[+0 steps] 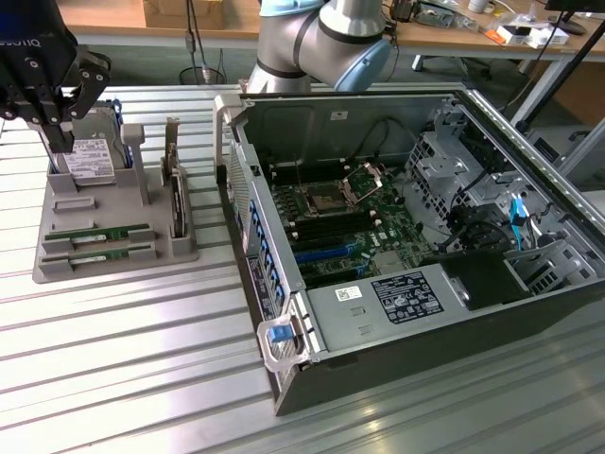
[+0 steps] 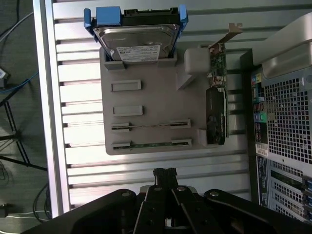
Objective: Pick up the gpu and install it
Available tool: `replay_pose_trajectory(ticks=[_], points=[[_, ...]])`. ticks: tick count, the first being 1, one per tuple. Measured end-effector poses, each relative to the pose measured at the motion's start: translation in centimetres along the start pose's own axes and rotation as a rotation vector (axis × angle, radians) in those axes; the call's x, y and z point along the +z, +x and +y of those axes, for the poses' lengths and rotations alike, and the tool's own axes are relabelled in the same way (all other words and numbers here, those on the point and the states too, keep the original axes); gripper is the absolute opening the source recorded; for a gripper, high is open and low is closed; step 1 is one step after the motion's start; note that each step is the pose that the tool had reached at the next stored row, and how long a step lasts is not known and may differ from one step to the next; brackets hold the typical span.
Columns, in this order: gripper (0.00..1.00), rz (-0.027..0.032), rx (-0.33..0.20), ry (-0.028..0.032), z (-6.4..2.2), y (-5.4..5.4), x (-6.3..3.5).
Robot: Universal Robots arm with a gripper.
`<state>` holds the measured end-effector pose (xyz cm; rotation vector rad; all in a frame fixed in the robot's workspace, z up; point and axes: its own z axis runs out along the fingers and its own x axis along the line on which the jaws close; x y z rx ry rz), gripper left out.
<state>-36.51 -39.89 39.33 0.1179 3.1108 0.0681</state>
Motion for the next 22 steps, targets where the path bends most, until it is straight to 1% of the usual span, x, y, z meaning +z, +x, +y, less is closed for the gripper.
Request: replay_pose_trajectory(ticks=[12, 22], points=[[0.1, 0.0, 0.0, 0.0, -0.11, 1.4, -0.05], [0.1, 0.0, 0.0, 0.0, -0.22, 3.0, -0.09]])
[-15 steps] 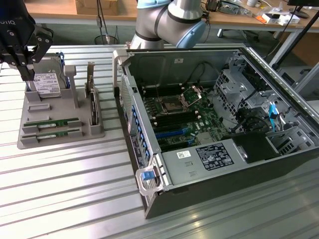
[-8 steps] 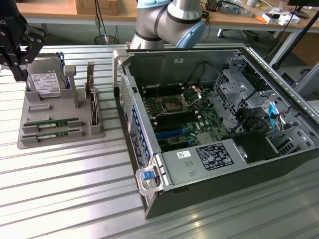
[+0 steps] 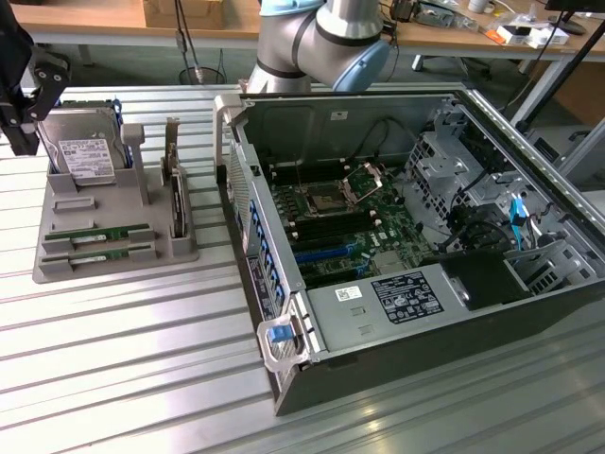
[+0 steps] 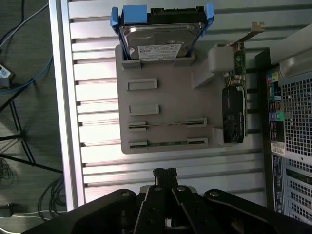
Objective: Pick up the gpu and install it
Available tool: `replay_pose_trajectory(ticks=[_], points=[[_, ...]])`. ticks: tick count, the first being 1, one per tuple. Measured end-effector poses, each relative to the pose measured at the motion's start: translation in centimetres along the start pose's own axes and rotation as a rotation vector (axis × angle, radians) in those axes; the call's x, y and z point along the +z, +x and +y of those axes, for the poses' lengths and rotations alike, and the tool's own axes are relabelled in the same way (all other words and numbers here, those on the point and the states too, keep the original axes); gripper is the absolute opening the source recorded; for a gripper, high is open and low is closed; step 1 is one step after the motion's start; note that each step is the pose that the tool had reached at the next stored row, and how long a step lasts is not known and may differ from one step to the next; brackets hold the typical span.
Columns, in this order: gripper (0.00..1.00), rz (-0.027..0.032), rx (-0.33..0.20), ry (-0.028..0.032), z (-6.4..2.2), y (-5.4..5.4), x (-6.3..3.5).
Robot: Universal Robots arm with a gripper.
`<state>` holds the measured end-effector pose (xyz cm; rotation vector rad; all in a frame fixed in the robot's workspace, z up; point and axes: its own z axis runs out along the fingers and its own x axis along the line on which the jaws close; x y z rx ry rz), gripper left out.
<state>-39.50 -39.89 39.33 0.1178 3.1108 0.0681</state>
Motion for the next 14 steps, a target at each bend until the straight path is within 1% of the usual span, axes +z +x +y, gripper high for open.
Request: replay_pose_trajectory(ticks=[14], points=[[0.1, 0.0, 0.0, 0.0, -0.11, 1.4, -0.04]])
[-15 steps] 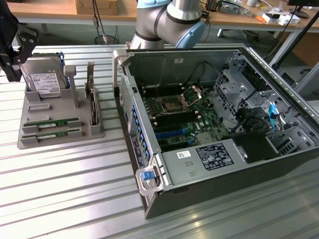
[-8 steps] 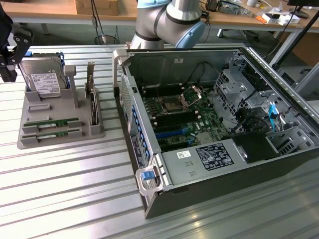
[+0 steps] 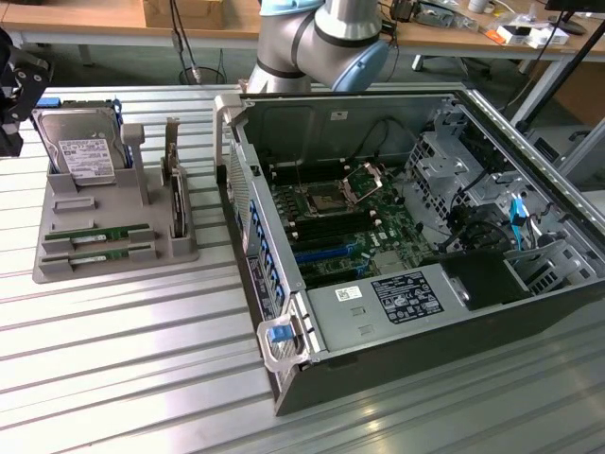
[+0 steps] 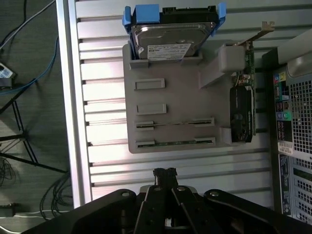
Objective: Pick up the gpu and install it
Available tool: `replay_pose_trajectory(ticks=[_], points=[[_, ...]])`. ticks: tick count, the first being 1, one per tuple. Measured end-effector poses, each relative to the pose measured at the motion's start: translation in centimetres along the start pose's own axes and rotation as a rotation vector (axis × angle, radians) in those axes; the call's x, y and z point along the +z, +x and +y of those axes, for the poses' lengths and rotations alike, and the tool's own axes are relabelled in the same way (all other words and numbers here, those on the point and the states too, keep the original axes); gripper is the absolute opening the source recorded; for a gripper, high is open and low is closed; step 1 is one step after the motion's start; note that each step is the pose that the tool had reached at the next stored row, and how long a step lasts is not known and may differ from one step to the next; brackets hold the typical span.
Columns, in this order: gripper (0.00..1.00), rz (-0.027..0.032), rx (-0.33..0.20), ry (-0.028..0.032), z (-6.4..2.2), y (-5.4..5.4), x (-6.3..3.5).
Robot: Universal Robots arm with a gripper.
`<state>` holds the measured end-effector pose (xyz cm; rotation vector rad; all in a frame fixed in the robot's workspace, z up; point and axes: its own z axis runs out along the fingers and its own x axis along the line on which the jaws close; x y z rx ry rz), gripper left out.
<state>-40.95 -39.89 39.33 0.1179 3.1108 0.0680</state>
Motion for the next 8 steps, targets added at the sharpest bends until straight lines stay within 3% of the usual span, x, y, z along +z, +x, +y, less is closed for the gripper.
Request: replay_pose_trajectory(ticks=[8], points=[[0.1, 0.0, 0.0, 0.0, -0.1, 1.3, -0.04]])
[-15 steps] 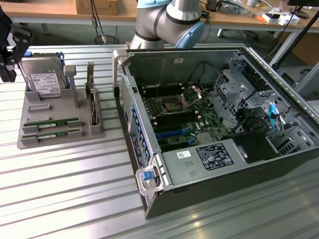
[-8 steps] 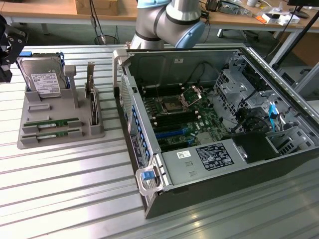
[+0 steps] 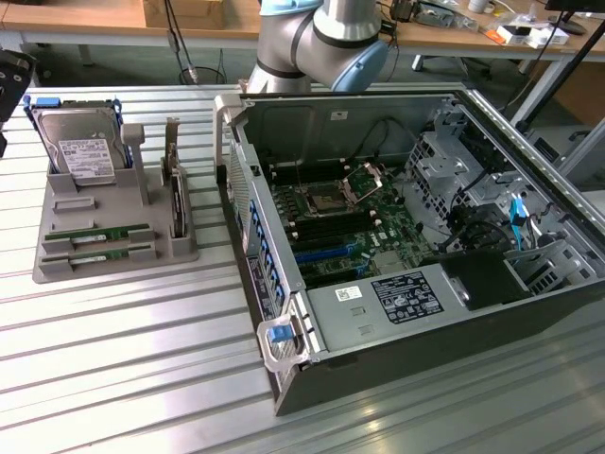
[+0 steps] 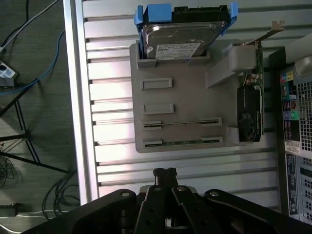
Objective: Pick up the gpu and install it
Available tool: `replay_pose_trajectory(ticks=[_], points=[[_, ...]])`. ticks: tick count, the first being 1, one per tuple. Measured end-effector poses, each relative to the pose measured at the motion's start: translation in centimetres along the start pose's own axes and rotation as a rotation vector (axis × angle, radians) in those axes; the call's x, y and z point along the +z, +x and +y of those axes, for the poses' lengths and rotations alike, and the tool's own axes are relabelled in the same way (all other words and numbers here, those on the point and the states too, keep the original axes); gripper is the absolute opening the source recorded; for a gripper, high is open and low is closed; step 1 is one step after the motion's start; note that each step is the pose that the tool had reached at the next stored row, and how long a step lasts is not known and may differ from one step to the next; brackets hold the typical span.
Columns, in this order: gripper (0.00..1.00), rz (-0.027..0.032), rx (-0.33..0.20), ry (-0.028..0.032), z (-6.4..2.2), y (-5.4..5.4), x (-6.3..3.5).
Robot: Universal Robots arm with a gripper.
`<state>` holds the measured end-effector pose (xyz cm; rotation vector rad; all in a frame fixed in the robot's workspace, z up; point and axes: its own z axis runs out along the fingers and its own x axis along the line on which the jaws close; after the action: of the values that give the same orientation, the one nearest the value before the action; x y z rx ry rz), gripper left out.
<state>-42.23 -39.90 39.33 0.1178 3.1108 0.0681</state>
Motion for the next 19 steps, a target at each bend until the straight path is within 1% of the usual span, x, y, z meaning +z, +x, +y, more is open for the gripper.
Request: replay_pose_trajectory(ticks=[2, 8, 14, 19], points=[[0.1, 0.0, 0.0, 0.0, -0.01, 0.2, 0.0], [0.1, -0.0001, 0.0, 0.0, -0.09, 1.2, -0.03], [0.1, 0.0, 0.0, 0.0, -0.14, 1.9, -0.06], [0.1, -0.0001, 0.0, 0.0, -0.17, 2.3, -0.06]])
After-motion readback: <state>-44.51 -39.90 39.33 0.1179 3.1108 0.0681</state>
